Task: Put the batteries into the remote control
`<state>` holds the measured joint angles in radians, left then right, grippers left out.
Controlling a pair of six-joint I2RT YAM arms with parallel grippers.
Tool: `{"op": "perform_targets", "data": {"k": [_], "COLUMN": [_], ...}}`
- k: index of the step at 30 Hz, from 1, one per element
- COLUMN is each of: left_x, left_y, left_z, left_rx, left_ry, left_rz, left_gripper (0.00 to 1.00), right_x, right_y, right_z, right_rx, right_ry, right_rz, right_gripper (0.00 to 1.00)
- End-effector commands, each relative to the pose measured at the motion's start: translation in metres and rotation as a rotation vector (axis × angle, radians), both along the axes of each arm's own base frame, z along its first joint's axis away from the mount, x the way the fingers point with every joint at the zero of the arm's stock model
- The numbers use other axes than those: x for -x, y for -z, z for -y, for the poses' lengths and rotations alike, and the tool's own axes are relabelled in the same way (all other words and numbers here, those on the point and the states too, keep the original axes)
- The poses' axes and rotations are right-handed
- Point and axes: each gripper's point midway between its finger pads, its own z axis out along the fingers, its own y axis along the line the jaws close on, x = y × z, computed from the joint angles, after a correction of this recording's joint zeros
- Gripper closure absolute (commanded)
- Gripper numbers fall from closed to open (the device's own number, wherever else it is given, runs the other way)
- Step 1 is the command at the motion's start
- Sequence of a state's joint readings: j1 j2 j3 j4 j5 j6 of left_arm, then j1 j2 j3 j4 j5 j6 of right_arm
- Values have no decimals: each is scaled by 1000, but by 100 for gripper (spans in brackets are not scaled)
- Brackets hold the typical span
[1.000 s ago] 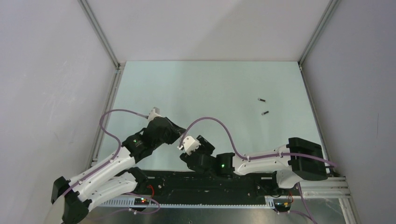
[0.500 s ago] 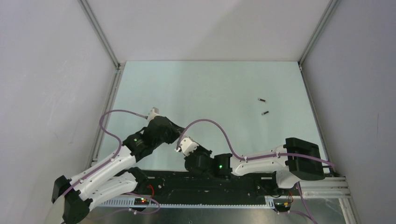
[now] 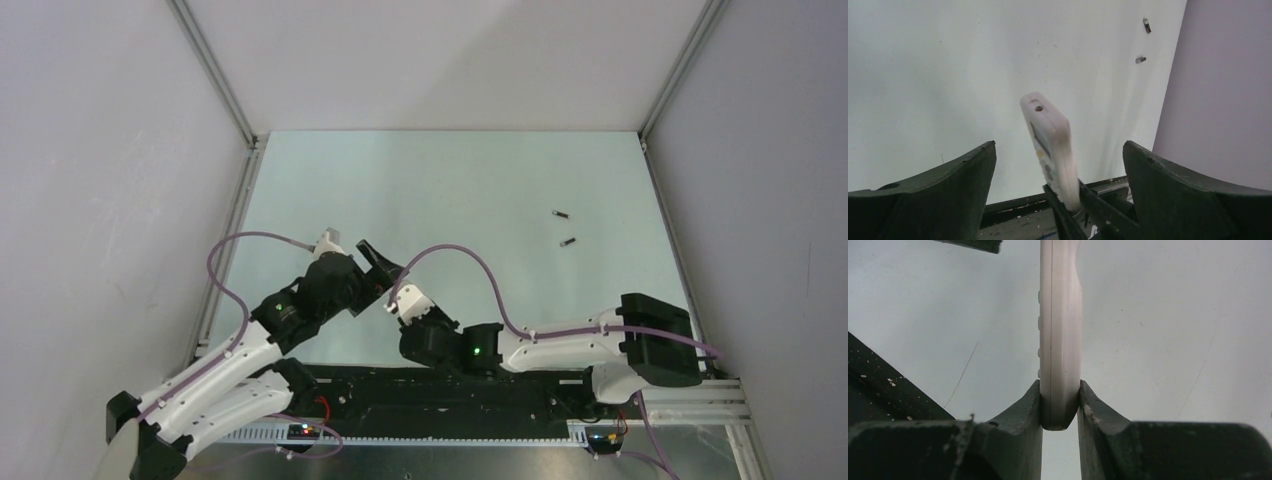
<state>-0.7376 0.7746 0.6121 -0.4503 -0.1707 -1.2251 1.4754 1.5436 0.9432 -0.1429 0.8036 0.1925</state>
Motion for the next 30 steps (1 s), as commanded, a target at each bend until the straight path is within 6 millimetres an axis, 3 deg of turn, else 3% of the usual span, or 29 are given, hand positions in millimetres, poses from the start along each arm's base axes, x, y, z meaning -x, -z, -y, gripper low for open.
{"op": "perform_targets", "data": {"k": [1, 5, 10, 15, 21, 24, 27, 28, 29, 30], "left_x": [-5, -3, 0, 1, -1, -1, -3, -4, -4, -6], "left_y": [-36, -55, -79, -82, -74, -73, -73, -72, -71, -67], "left_z": [2, -8, -15, -9, 0, 2, 4, 5, 7, 9], "left_rx": [0, 30, 99, 121, 129, 150, 189, 190, 203, 197], "left_ry": [53, 37, 26, 53, 68, 61, 36, 33, 28, 28], "left_rz": [135, 240, 368, 378, 331, 318, 290, 279, 265, 246], "left_gripper": [0, 0, 0, 0, 0, 0, 0, 0, 0, 0], "right_x": [-6, -6, -6, -10, -4, -16, -16, -22, -17, -20], "right_y": [-32, -37, -58, -56, -61, -60, -54, -55, -56, -55], "right_z": [3, 15, 28, 41, 37, 48, 52, 65, 53, 63], "right_rx": [-200, -363, -637, -614, -615, -509, -249, -156, -90, -4], "right_ry": [83, 67, 17, 47, 32, 120, 166, 220, 206, 247], "right_rz": [-88, -262, -425, -406, -409, -303, -168, -84, -41, 25], "right_gripper": [100, 100, 100, 100, 100, 100, 100, 100, 100, 100]}}
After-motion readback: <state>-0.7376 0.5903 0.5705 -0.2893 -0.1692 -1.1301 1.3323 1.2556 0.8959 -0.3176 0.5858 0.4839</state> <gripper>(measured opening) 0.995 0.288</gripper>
